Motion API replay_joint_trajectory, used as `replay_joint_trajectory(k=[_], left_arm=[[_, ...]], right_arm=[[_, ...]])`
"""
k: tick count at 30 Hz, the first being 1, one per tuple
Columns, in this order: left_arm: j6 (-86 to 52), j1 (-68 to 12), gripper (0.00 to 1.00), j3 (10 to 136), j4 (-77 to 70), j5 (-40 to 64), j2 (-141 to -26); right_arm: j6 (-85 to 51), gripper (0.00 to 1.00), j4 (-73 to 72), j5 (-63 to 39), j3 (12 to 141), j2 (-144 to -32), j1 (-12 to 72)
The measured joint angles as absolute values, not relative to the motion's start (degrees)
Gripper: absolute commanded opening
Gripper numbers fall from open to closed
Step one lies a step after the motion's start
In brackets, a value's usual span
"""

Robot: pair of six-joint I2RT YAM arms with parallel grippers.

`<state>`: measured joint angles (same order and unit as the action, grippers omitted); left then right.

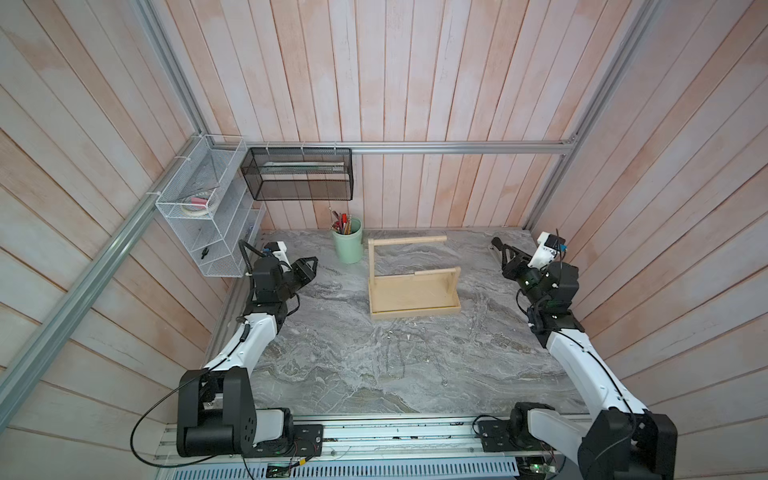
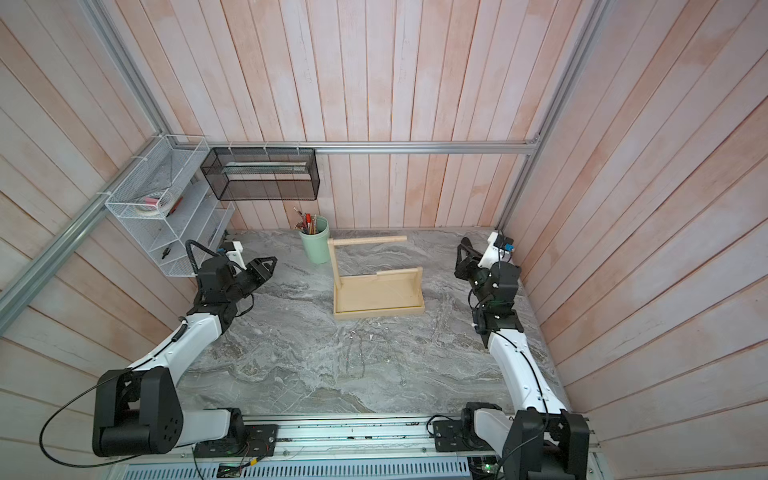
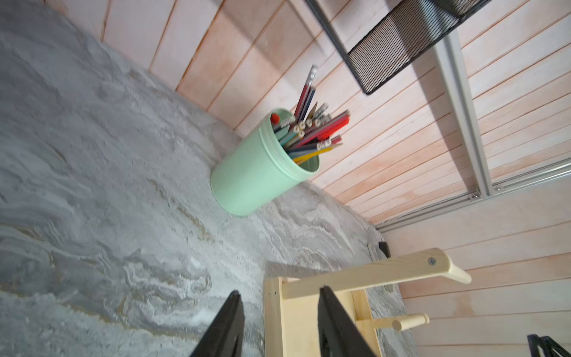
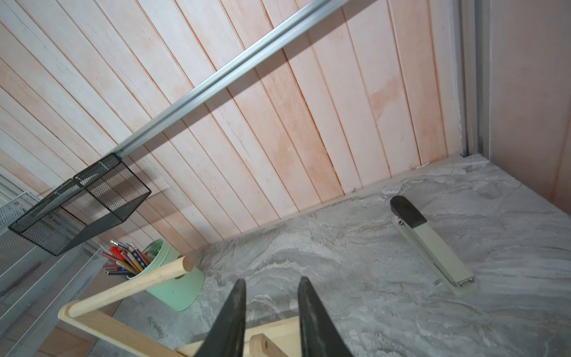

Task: Hang the necklace on the jewelry display stand
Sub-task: Pick up the necklace from the center of the board.

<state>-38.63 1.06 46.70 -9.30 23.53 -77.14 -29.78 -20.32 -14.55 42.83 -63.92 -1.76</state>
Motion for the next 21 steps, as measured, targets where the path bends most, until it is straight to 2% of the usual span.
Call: replay_joint_trajectory(k=[1,5,7,10,16,21], left_arm=[[-38.2,0.1,0.62,47.9,-6.1,22.5,-77.1],[-35.0,-5.2,0.65,54.2,5.0,16.9,-77.0],[-33.6,-7.4,0.70,55.8,8.6,14.1,-76.2],[-31.6,-9.5,0.71,56.6,14.2,9.7,-74.8],[-29.3,-12.3,0.74,56.9,22.4,4.4,-73.5],[-28.8,-14.0,0.75,56.9,24.7,2.6,-72.1]], right_arm=[[-29.2,0.50,-19.0,-15.5,42.9,-63.9,-1.5],[-26.5,0.51,-12.0,-17.1,43.0,-63.0,0.2],[-24.5,0.64,-7.7,-14.9,44.0,-62.3,2.7],[-21.2,0.73,-2.0,-8.8,46.8,-62.0,9.6],[-19.2,0.76,1.9,-0.4,45.9,-62.5,21.2],[-21.0,0.76,5.3,3.2,42.0,-62.6,23.0]])
